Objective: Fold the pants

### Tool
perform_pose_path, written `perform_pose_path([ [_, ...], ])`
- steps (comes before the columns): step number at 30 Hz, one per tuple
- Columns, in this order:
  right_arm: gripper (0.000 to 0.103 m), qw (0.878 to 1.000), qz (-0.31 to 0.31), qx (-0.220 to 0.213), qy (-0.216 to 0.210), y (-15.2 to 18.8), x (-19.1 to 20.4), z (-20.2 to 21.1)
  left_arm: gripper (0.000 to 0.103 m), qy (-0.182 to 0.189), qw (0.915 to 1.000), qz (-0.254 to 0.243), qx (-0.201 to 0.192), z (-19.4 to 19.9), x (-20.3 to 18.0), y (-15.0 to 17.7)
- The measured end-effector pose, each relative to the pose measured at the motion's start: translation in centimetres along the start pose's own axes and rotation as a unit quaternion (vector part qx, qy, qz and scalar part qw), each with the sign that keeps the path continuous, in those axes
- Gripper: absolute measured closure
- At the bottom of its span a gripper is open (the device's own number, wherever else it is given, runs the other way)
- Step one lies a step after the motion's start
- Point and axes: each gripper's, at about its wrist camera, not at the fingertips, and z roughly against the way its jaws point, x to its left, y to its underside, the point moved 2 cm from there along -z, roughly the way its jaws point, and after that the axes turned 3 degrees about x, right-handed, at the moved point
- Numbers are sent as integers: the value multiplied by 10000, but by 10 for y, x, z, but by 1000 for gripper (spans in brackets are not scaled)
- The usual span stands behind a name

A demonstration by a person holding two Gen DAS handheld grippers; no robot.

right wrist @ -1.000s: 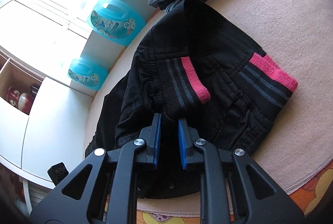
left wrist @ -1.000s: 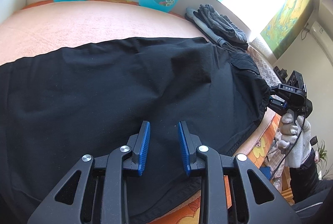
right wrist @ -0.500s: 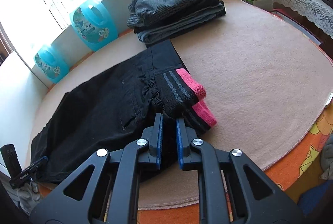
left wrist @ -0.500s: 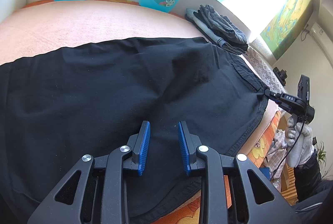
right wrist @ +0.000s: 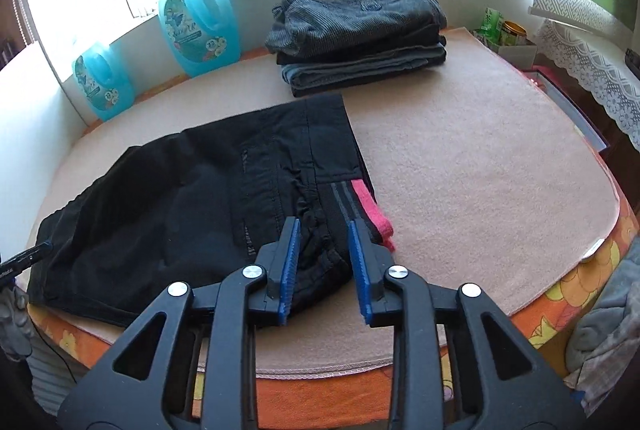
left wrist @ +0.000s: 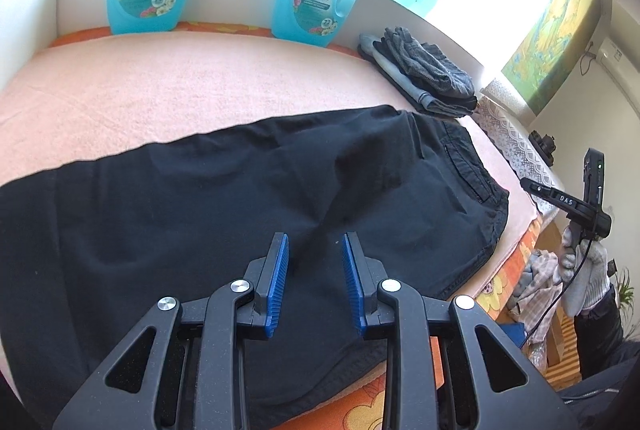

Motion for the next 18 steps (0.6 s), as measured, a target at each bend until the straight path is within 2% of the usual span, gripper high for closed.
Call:
perform_pose_path([
  [1,57,9998,168,-73,-87,-10,5,3,77,-27,10000,-52,-13,0,-2,-7],
  [4,52,9957,775,-9,-501,-38,25,-3,77,-117,9994,-310,-47,-1,-10,-25],
  [6,52,9897,1252,63,-684,-53,38,-14,76,-145,9987,-491,-42,-4,-17,-38],
  [8,51,9804,1762,142,-873,-65,55,-29,70,-164,9979,-627,-31,-9,-22,-51],
  [13,44,9494,2915,500,-1053,-88,83,-78,67,-22,9974,-693,214,-37,-27,-82],
  [18,37,9108,3767,1221,-1166,-106,95,-134,64,54,9959,-704,566,-74,-28,-109],
])
